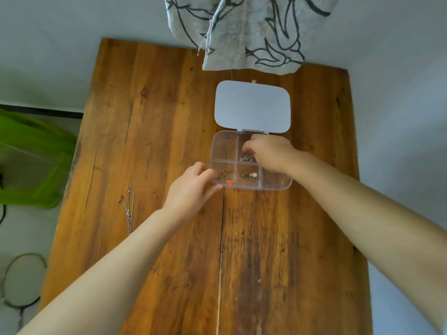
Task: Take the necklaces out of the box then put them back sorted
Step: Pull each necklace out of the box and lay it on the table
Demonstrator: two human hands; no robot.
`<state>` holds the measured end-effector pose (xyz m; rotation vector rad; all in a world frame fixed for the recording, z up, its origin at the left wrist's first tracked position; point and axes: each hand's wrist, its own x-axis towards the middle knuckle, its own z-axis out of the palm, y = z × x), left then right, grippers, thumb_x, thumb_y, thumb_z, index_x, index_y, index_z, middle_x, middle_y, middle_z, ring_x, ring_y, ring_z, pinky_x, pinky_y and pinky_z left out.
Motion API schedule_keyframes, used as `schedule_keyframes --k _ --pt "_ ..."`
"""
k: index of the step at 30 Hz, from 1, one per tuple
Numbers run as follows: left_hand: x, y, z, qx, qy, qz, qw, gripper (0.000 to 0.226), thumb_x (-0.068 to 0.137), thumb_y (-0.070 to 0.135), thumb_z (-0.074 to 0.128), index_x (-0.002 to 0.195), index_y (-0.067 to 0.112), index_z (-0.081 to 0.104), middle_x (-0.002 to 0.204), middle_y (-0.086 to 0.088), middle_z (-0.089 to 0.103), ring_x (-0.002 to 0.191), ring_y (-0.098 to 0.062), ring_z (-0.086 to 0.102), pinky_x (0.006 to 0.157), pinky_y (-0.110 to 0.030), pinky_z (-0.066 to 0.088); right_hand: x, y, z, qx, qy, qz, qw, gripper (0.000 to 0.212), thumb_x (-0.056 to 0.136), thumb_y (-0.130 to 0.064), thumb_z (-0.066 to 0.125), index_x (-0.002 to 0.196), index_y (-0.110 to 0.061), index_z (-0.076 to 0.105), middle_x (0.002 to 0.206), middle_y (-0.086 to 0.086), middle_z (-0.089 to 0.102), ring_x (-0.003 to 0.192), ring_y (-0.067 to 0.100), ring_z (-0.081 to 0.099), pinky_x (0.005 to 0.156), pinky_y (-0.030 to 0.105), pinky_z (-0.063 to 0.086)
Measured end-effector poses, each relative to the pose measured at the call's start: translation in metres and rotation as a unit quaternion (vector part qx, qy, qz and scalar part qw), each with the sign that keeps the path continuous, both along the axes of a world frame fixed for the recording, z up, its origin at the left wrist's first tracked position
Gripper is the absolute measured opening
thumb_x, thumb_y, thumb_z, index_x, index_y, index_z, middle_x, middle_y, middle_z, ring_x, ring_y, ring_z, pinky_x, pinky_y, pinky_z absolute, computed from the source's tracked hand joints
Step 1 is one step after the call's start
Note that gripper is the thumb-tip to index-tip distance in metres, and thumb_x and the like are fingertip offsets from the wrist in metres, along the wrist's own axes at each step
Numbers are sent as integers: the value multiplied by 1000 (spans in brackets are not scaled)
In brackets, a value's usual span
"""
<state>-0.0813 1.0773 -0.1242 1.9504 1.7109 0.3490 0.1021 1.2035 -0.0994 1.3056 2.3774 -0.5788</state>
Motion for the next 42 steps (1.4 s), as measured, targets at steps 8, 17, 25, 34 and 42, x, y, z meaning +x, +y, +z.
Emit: schedule_keyframes --k 8,17,25,34,42 --pt "7 -7 -5 10 2 32 999 22 86 34 57 99 16 59 101 -5 58 89 -21 56 60 -38 56 5 8 5 -90 -60 92 990 25 91 -10 43 110 -15 59 111 6 59 91 21 55 72 31 46" --pt "8 -6 -4 12 3 36 999 21 86 33 58 96 15 58 96 -5 58 86 -23 54 58 -38 53 1 7 0 -87 -38 84 992 28 90 -20 45 114 -14 57 113 5 58 95 23 56 77 35 50" --pt "11 -7 -2 2 4 44 999 20 88 32 57 98 15 58 98 -5 58 87 -20 53 60 -34 51 7 5 -2 -87 44 18 995 9 90 -13 56 97 -13 62 98 4 65 86 19 59 76 32 51" --pt "10 -7 3 -14 7 41 999 24 89 33 55 106 17 57 101 -4 54 87 -19 52 63 -33 50 17 -1 67 -125 270 -135 945 7 89 -10 56 95 -12 59 85 4 65 69 9 60 61 16 48" --pt "13 -7 40 21 -100 112 988 28 91 24 53 118 17 53 105 -1 56 97 -15 52 79 -33 50 15 -19 136 -139 369 -123 911 27 92 0 49 87 -18 68 77 -4 68 69 3 63 61 19 52"
